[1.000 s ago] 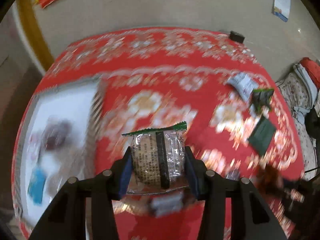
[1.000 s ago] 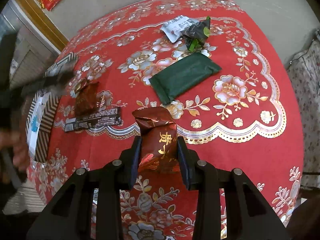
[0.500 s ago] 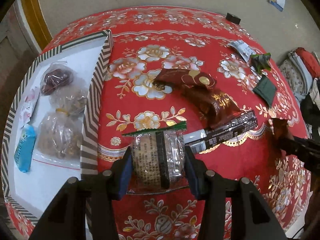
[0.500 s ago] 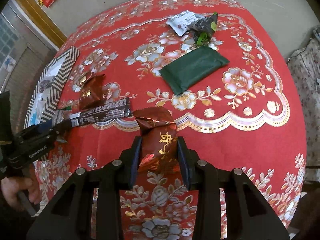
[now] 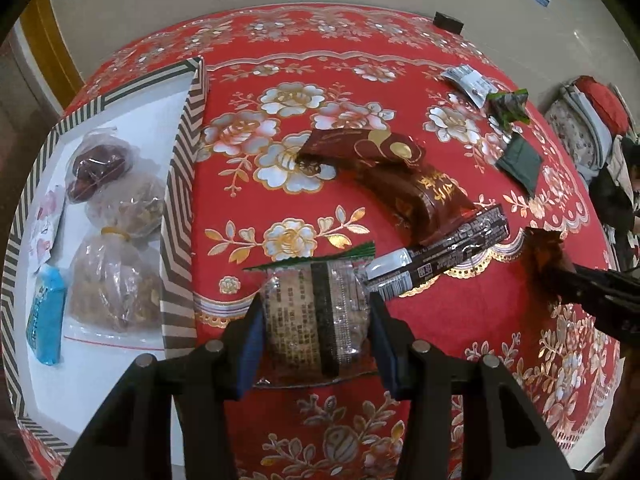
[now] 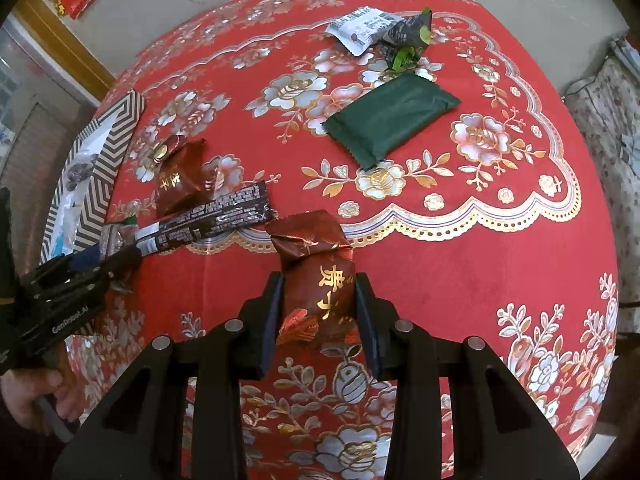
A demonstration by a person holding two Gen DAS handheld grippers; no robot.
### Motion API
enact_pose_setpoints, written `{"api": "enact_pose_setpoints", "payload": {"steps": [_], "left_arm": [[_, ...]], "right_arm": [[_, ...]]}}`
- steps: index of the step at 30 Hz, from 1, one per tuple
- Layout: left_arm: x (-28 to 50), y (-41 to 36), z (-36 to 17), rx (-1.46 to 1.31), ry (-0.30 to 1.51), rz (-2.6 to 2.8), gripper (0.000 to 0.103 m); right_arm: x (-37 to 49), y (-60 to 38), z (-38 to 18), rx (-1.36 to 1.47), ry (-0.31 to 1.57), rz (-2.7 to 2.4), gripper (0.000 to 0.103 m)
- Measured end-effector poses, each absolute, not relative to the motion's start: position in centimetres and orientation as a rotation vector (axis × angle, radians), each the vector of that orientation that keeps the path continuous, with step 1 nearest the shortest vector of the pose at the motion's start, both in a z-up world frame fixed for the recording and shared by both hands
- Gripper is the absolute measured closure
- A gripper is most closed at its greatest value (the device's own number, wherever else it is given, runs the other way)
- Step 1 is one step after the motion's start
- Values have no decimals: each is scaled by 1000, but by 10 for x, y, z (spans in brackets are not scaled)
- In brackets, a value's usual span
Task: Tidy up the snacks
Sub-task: 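Carry the wrapped cake and red-gold candy pack toward the white tray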
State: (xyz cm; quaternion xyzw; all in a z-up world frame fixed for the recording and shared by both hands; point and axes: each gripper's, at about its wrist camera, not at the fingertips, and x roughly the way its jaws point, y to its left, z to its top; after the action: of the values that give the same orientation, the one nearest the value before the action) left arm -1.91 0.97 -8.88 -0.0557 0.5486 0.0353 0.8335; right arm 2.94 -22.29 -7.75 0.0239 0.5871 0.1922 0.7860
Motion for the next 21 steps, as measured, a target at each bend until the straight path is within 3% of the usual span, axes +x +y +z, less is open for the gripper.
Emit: {"api": "enact_pose_setpoints", "payload": {"steps": [21], "left_arm": [[-16,12,-89,-110,1190,34,52]], "right_arm": [[23,-217,-77,49,1270,381,69]]}}
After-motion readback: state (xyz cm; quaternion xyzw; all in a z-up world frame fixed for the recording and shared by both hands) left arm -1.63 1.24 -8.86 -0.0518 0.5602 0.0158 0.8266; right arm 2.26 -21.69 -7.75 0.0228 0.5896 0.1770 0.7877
